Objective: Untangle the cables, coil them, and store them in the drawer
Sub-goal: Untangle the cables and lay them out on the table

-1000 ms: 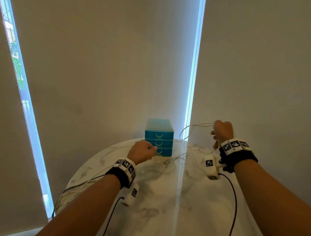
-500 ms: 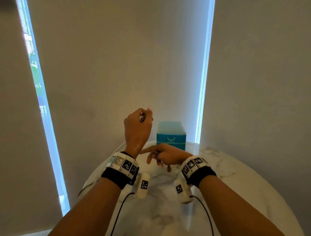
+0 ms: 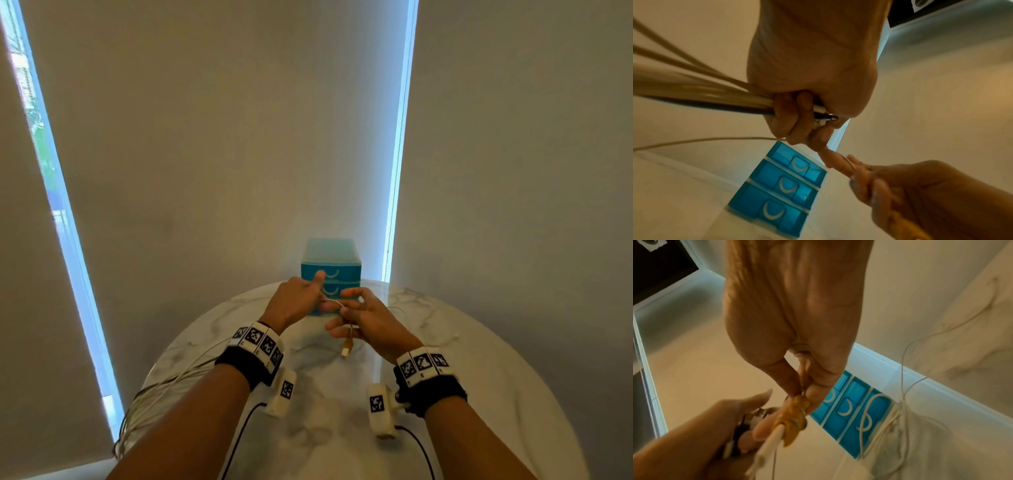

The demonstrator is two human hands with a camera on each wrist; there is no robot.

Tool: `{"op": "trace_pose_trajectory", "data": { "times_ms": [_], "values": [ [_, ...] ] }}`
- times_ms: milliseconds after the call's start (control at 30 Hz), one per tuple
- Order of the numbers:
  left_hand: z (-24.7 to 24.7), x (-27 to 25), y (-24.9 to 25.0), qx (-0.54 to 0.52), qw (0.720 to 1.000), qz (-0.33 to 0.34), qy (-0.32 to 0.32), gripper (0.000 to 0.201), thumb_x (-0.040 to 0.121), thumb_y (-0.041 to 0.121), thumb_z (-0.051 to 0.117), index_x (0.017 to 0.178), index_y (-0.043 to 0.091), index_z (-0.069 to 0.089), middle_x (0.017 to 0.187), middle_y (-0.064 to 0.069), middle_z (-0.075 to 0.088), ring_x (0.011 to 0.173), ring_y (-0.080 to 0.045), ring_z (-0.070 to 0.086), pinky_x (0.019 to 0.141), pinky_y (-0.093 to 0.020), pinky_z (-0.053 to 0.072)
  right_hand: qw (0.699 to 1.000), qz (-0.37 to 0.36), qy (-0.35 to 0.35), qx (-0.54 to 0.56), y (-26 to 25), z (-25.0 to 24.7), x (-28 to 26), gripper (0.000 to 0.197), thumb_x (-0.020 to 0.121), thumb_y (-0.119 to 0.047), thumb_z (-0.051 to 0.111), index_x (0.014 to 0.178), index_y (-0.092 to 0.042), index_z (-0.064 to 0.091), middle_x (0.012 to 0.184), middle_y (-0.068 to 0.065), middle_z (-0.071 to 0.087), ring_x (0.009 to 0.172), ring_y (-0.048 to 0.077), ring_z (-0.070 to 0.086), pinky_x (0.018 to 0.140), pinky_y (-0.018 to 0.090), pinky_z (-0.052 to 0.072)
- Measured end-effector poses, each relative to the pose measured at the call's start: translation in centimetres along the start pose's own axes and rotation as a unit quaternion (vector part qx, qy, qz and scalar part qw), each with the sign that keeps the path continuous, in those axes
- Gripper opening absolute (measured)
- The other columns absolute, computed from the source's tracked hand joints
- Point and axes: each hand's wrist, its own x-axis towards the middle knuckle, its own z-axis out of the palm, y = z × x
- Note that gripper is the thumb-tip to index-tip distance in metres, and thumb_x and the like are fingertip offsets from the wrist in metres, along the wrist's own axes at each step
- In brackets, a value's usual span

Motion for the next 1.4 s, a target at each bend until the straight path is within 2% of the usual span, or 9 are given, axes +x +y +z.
{"op": "trace_pose_trajectory", "data": {
  "times_ms": [300,400,633,700,800,867,1000,1267,1400],
  "values": [
    [2.2,1.3,-1.5,0.067,0.99,-0.026,0.119,0.059,0.102,0.051,0.052,0.059,0.012,0.058,0.057,-0.001,0.063,0.059,-0.024,0.062,0.056,-0.032,0.045,0.998,0.022,0.007,-0.057,5.2,0.1,-1.8,0.027,0.096,-0.008,0.076,0.121,-0.008,0.066,0.111,0.01,0.08,0.104,0.025,0.075,0.091,0.038,0.058],
    [1.7,1.6,-2.0,0.054,0.988,-0.028,0.138,0.058,0.104,0.049,0.053,0.06,0.012,0.058,0.058,-0.003,0.063,0.06,-0.026,0.062,0.056,-0.031,0.04,0.998,0.023,0.024,0.057,6.3,-0.3,-1.6,0.023,0.099,-0.001,0.069,0.121,-0.005,0.07,0.109,0.012,0.078,0.097,0.022,0.075,0.092,0.039,0.061],
    [1.8,1.3,-1.8,-0.019,0.993,-0.044,0.107,0.056,0.098,0.073,0.056,0.092,0.017,0.064,0.085,0.007,0.067,0.084,-0.018,0.065,0.074,-0.037,0.048,0.947,-0.055,0.265,0.175,7.6,-3.3,-1.5,0.026,0.093,-0.008,0.081,0.117,-0.001,0.076,0.108,0.015,0.081,0.102,0.027,0.079,0.084,0.024,0.064],
    [2.2,0.6,-0.1,-0.043,0.994,-0.011,0.101,0.069,0.092,0.085,0.05,0.082,0.017,0.058,0.078,0.009,0.065,0.073,-0.011,0.061,0.07,-0.036,0.049,0.945,-0.057,0.291,0.137,7.8,-3.7,-2.0,0.025,0.088,-0.008,0.086,0.111,0.0,0.078,0.102,0.015,0.082,0.102,0.029,0.079,0.081,0.022,0.063],
    [3.4,-0.4,1.0,-0.025,0.995,0.037,0.093,0.077,0.091,0.092,0.04,0.067,0.02,0.05,0.064,0.003,0.064,0.063,-0.012,0.06,0.065,-0.036,0.049,0.983,-0.048,0.172,0.05,7.4,-2.8,-2.4,0.019,0.091,-0.007,0.083,0.11,-0.007,0.081,0.105,0.007,0.083,0.108,0.026,0.077,0.089,0.025,0.062],
    [4.4,-0.5,0.1,-0.036,0.996,0.028,0.072,0.081,0.091,0.093,0.036,0.078,0.018,0.062,0.076,0.004,0.072,0.076,-0.013,0.069,0.075,-0.038,0.057,0.994,-0.047,0.094,0.029,7.1,-1.2,-2.2,0.021,0.094,-0.004,0.078,0.115,-0.006,0.08,0.108,0.007,0.083,0.109,0.024,0.077,0.097,0.03,0.061],
    [5.8,-0.6,-1.8,-0.071,0.997,-0.009,-0.034,0.082,0.09,0.094,0.032,0.103,0.023,0.07,0.098,0.005,0.076,0.092,-0.013,0.071,0.088,-0.039,0.059,0.988,-0.092,0.116,0.051,6.9,0.6,-1.8,0.022,0.093,-0.002,0.079,0.114,-0.001,0.075,0.108,0.009,0.082,0.107,0.023,0.078,0.096,0.031,0.061],
    [6.7,-1.1,-2.9,-0.185,0.978,-0.056,-0.08,0.084,0.093,0.092,0.024,0.083,0.019,0.064,0.07,0.003,0.061,0.055,-0.012,0.046,0.047,-0.025,0.036,0.968,-0.069,0.213,0.116,7.3,0.5,-1.5,0.024,0.095,-0.009,0.079,0.113,0.004,0.069,0.106,0.015,0.08,0.103,0.028,0.079,0.094,0.035,0.064],
    [5.5,-0.7,-4.9,-0.393,0.908,-0.147,0.013,0.075,0.091,0.092,0.03,0.081,0.022,0.055,0.061,0.005,0.048,0.045,-0.01,0.032,0.044,-0.023,0.023,0.961,-0.011,0.228,0.158,7.5,-0.8,-1.2,0.016,0.098,-0.002,0.072,0.113,0.005,0.069,0.099,0.019,0.079,0.092,0.028,0.079,0.09,0.036,0.065]
  ]
}}
